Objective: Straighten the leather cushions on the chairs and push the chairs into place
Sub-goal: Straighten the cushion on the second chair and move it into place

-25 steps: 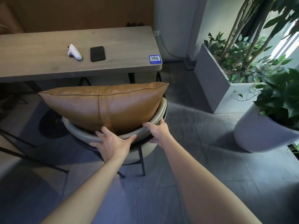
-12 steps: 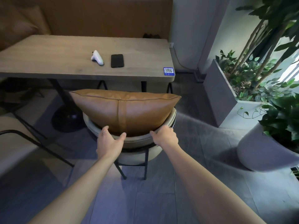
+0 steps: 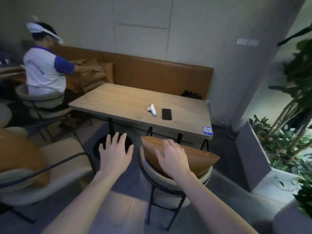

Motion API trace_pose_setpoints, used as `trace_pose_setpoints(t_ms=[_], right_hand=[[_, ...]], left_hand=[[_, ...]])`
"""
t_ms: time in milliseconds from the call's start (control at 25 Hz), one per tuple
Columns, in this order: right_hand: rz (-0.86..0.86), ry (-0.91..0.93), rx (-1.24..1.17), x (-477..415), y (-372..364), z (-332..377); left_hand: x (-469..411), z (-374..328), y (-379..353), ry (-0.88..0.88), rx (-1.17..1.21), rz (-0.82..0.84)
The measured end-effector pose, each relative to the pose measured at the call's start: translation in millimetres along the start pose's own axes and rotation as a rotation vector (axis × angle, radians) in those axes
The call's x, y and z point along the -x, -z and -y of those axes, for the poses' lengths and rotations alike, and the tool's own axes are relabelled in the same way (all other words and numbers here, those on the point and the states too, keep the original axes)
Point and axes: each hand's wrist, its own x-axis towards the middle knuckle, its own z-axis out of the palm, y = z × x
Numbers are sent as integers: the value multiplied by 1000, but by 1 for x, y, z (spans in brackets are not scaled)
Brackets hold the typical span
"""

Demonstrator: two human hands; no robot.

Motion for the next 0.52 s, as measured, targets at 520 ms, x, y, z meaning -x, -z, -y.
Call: trace_pose_setpoints(t_ms=[520], right_hand=[[-192, 234, -41, 59, 29, 328]], left_hand=[[71, 222, 278, 14, -78, -222]])
